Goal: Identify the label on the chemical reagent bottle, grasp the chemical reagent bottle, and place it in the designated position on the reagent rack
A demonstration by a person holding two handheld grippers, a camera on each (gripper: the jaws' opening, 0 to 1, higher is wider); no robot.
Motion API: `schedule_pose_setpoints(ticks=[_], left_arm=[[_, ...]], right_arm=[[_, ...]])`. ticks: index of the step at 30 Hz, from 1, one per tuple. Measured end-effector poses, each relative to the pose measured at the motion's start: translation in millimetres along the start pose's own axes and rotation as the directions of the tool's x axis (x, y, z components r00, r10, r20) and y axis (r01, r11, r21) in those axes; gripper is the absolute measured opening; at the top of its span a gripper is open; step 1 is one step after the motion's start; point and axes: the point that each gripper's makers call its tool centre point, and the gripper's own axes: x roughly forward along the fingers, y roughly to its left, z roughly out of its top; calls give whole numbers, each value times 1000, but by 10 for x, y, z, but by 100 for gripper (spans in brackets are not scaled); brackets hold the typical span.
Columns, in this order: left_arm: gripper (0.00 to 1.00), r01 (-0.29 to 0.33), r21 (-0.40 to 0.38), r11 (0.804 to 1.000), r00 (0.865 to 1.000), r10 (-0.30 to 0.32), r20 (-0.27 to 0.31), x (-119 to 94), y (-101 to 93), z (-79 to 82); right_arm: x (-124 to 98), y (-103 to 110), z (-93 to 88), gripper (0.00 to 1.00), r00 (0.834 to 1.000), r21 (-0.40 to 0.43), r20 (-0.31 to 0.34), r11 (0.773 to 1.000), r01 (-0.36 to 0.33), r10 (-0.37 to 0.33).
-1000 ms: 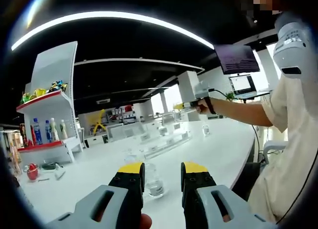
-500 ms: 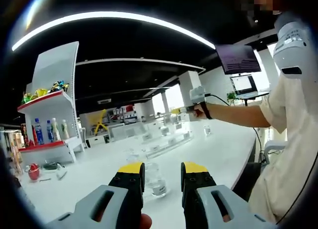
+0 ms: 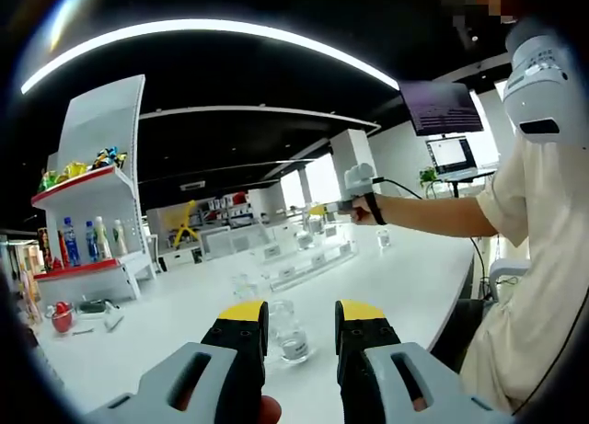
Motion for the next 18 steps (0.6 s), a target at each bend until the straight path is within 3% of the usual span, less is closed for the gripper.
schedule_pose_setpoints(ticks=[11,18], left_arm=[[29,1,-5,1000,1000,-1,-12,-5,10,-42],[29,5,-8,1000,1000,-5,-16,4,2,-66]], right_arm=[[60,-34,-24,18,1000,-6,4,1000,7,-7],[86,-5,-141,18,1000,-28,-11,1000,9,-9]])
